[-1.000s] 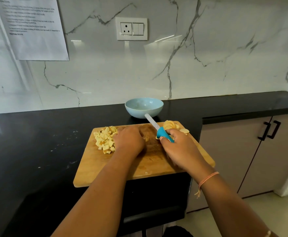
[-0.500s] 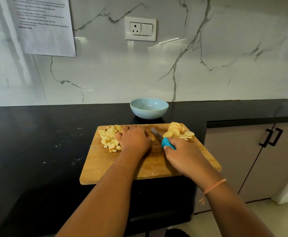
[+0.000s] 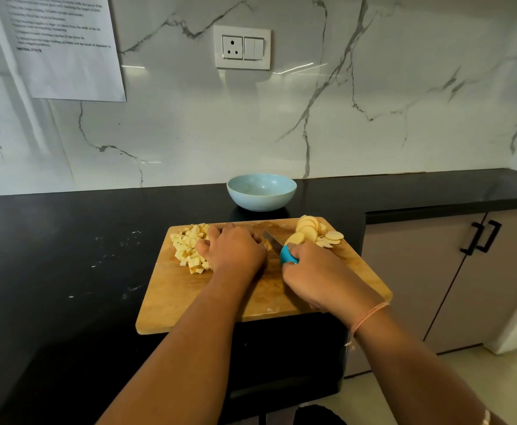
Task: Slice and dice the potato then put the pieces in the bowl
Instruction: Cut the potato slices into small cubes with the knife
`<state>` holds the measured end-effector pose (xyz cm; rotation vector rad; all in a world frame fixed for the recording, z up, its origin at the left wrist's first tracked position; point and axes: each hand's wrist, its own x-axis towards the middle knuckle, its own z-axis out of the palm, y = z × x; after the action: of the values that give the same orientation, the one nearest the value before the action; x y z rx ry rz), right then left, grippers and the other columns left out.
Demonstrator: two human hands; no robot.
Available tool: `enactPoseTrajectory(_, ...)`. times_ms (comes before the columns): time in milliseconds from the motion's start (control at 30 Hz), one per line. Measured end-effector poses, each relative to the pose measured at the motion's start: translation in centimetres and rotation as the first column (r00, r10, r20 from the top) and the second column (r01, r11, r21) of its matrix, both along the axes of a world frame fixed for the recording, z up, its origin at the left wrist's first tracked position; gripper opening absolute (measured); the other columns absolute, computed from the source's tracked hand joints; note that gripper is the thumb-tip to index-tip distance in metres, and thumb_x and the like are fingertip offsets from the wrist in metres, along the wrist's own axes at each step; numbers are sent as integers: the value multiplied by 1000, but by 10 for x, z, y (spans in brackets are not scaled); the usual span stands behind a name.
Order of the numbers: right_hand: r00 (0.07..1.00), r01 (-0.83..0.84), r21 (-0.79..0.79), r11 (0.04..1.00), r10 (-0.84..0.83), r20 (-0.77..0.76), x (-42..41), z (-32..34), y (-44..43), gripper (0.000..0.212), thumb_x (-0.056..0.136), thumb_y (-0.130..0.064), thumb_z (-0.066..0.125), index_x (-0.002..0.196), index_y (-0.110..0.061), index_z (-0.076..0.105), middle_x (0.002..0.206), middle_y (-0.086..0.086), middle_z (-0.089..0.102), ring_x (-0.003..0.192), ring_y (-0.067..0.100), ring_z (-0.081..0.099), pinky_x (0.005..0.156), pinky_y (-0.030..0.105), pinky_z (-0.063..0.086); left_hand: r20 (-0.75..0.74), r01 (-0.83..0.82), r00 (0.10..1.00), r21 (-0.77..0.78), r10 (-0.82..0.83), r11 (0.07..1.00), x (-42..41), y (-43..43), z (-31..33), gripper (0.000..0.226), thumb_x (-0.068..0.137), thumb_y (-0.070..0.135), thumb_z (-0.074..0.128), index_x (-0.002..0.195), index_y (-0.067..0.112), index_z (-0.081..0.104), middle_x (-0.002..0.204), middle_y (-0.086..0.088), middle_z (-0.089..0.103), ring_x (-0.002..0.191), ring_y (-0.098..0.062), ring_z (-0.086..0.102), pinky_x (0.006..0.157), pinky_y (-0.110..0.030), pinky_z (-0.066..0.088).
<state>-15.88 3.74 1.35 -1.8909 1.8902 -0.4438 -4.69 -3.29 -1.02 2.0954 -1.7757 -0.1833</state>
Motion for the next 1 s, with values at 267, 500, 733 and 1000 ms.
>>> enactPoseTrajectory(267,998,-57,12,998,57,-8,-17,2,38,51,100,-29,40,148,-27,26,117,-4,51,101,11,53,89,28,49,-9,4,1000,13,-3,1000,1,2,1,30,91,46,56,117,33,64,137,1,49,133,-25,26,105,-49,20)
enactPoseTrajectory(500,998,4,-77,997,1,61,-14,1,29,46,101,-33,38,147,-29,30,86,-13,44,74,7,48,65,21,43,-45,-18,999,-3,18,1000,6,1,4,24,92,40,57,110,28,68,134,-1,49,130,-24,30,105,-47,22)
enactPoseTrajectory(733,999,-10,-43,999,9,-33,4,2,4,49,100,-32,37,148,-26,29,116,-1,57,100,14,57,88,27,50,-42,-52,998,-16,51,999,5,-2,1,23,91,43,59,106,29,69,130,1,51,127,-22,33,101,-44,26)
enactPoseTrajectory(1000,998,-20,-14,1000,19,-65,10,3,-6,44,96,-30,41,139,-21,41,104,1,57,95,17,58,88,35,52,-45,-63,997,-30,61,998,5,-5,-1,19,89,37,58,102,32,70,123,2,53,121,-21,34,95,-42,27)
